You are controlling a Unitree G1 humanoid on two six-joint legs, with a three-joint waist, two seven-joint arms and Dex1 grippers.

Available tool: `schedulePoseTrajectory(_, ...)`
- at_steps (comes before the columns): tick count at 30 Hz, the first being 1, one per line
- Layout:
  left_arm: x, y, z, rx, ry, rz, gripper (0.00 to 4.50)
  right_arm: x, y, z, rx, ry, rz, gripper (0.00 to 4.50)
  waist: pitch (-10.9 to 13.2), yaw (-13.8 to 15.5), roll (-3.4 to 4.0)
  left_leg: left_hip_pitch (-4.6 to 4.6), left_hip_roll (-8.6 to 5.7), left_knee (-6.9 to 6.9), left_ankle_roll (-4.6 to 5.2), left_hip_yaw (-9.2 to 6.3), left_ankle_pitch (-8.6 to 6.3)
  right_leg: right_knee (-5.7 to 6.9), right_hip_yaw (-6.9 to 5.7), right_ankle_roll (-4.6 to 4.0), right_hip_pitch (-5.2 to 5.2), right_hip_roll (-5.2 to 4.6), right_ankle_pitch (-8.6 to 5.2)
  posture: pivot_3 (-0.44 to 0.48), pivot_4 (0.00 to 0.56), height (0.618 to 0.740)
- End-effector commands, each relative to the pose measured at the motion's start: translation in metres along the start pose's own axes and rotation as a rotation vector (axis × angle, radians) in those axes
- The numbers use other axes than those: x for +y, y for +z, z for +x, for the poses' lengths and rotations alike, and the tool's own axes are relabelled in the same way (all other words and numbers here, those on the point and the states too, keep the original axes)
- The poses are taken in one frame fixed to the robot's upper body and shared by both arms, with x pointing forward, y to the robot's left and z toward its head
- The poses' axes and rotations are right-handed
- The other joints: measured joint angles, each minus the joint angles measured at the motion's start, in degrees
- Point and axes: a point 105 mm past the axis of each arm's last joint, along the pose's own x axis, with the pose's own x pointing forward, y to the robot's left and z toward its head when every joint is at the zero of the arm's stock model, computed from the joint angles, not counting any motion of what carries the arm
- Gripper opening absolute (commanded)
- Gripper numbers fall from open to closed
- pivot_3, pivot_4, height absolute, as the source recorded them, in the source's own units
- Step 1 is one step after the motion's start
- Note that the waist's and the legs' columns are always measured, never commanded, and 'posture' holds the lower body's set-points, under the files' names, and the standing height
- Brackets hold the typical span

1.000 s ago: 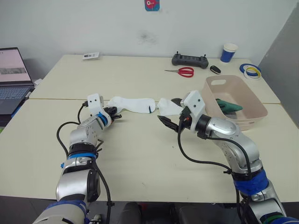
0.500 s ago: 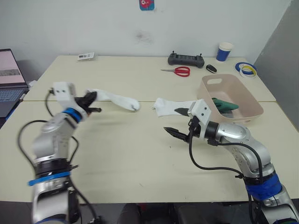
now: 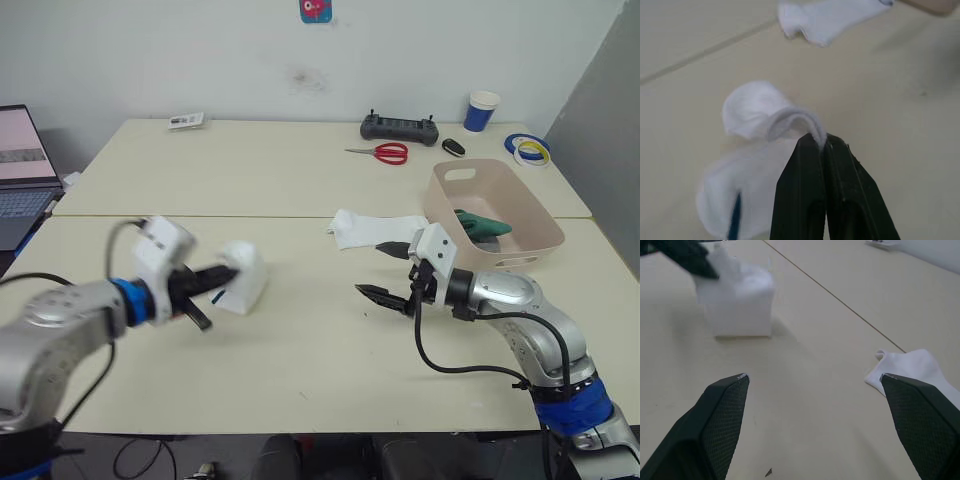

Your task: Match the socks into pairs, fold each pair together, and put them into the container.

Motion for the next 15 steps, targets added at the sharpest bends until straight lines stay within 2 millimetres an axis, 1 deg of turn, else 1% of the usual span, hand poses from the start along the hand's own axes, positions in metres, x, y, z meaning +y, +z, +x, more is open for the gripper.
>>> schedulePoseTrajectory(1,-0.028,0.011,0.028,-0.053,-0.089,0.081,0.03,-0.011,0.009,-0.009,-0.026,-0.035,-0.026,4.50,0.0,0.3,0.02,0.00,0.00,0.01,0.00,0.00,0.00,-0.01,0.00,0.00,0.00,0.01,0.00,0.000,0.150,0.740)
schedulePoseTrajectory(3,-0.039,0.012,0.041,-0.060,-0.119,0.095,0.03,-0.013,0.007,-0.012,-0.019,-0.047,-0.024,4.50,0.0,0.6,0.01,-0.01,-0.08,0.01,0.00,0.03,0.00,-0.01,-0.02,0.00,0.00,0.07,0.00,0.000,0.150,0.740)
schedulePoseTrajectory(7,-0.052,0.013,0.056,-0.076,-0.145,0.076,0.03,-0.014,0.002,-0.016,-0.003,-0.061,-0.020,4.50,0.0,0.6,0.00,-0.02,-0.04,0.02,0.02,0.10,-0.01,-0.02,0.05,0.00,-0.01,0.07,0.00,0.000,0.150,0.740)
schedulePoseTrajectory(9,-0.058,0.011,0.060,-0.070,-0.159,0.071,0.03,-0.014,0.000,-0.018,0.005,-0.067,-0.018,4.50,0.0,0.6,0.00,-0.01,-0.01,0.01,0.02,0.06,-0.01,-0.02,0.03,0.00,-0.01,0.07,0.00,0.000,0.150,0.740)
schedulePoseTrajectory(12,-0.060,0.010,0.063,-0.073,-0.152,0.081,0.03,-0.015,-0.002,-0.021,0.014,-0.072,-0.017,4.50,0.0,0.6,0.00,0.00,0.00,0.02,0.02,0.03,-0.01,0.00,0.03,0.00,-0.01,0.08,0.00,0.000,0.150,0.740)
schedulePoseTrajectory(15,-0.067,0.017,0.061,-0.116,-0.196,0.065,0.70,-0.016,-0.006,-0.023,0.027,-0.073,-0.018,4.50,0.0,0.6,0.00,-0.01,-0.02,0.02,0.02,0.05,-0.01,0.00,0.02,0.00,-0.01,0.08,0.00,0.000,0.150,0.740)
